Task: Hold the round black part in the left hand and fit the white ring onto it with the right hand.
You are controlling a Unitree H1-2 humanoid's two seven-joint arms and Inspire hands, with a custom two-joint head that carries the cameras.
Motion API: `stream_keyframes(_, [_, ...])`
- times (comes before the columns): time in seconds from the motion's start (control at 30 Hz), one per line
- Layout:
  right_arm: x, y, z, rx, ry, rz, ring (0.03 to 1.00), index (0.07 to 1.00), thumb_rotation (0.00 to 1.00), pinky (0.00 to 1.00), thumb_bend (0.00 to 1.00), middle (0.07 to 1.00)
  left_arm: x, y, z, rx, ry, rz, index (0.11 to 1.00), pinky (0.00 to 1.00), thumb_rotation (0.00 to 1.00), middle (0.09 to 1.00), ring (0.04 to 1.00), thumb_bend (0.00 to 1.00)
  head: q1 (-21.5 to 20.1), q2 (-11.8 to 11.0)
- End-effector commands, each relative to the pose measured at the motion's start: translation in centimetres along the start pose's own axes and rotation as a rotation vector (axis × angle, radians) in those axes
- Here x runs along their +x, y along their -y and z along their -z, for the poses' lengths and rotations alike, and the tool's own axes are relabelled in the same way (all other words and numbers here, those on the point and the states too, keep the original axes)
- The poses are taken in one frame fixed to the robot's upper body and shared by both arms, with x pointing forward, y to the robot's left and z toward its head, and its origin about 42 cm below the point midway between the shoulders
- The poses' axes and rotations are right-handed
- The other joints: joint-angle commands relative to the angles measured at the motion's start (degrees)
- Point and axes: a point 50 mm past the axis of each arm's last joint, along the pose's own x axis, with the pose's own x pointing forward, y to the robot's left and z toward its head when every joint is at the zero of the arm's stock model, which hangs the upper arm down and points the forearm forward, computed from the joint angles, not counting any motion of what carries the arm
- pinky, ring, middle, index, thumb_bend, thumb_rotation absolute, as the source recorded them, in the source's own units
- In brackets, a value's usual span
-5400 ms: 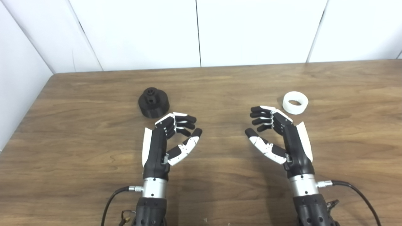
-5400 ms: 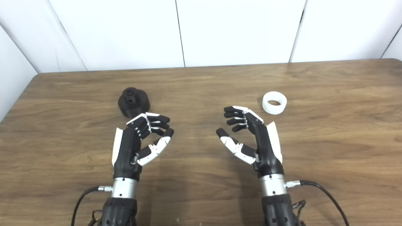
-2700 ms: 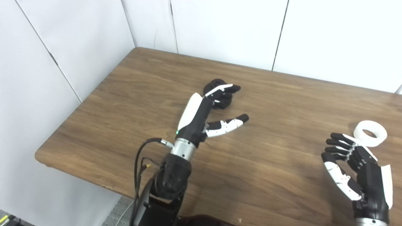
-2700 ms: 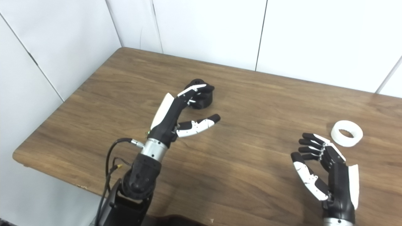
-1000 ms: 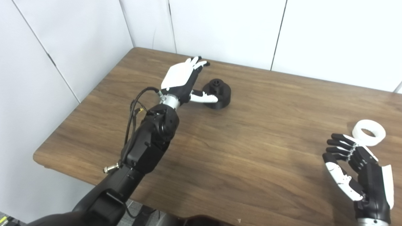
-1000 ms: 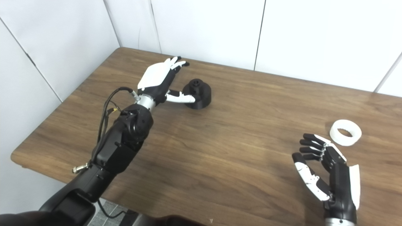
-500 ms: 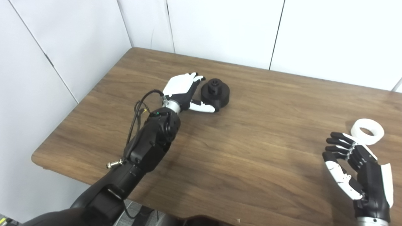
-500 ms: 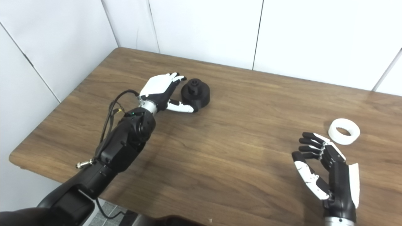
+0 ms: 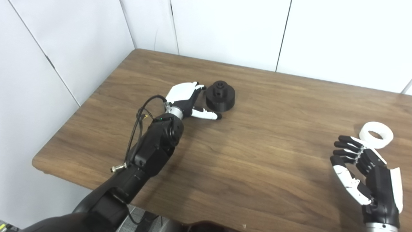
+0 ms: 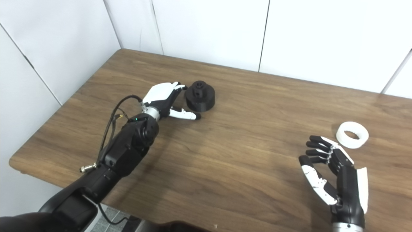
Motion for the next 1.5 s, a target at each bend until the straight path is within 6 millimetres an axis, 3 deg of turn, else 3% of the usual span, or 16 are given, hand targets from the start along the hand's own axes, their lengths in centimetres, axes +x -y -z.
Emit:
stream_keyframes(0.0, [-0.4, -0.7, -1.2, 0.042, 0.042, 0.031, 0.609, 0.696, 0.48, 0.53, 0.56, 0.673, 1.2, -1.9, -1.3, -0.017, 0.041, -0.079, 0.889, 0.99, 0.59, 1.0, 1.0, 1.0, 0.0, 0.1])
stream_keyframes(0.27, [-0.3, -0.8, -1.3, 0.037, 0.044, 0.035, 0.611, 0.695, 0.47, 0.54, 0.56, 0.672, 1.9, -0.8, -1.4, -0.117, 0.047, -0.096, 0.875, 0.94, 0.57, 1.0, 1.0, 1.0, -0.3, 0.3])
stream_keyframes(0.97, [-0.4, -0.8, -1.6, 0.031, 0.041, 0.042, 0.608, 0.698, 0.49, 0.53, 0.56, 0.673, 2.5, 0.2, -2.4, -0.238, 0.1, -0.102, 0.839, 0.96, 0.47, 1.0, 1.0, 1.0, -0.6, 0.8])
stream_keyframes(1.47, [-0.6, -0.6, -1.6, 0.037, 0.047, 0.043, 0.61, 0.701, 0.5, 0.53, 0.57, 0.678, 2.4, 0.7, -2.4, -0.325, 0.13, -0.119, 0.65, 1.0, 0.31, 1.0, 1.0, 0.91, -0.6, 0.8])
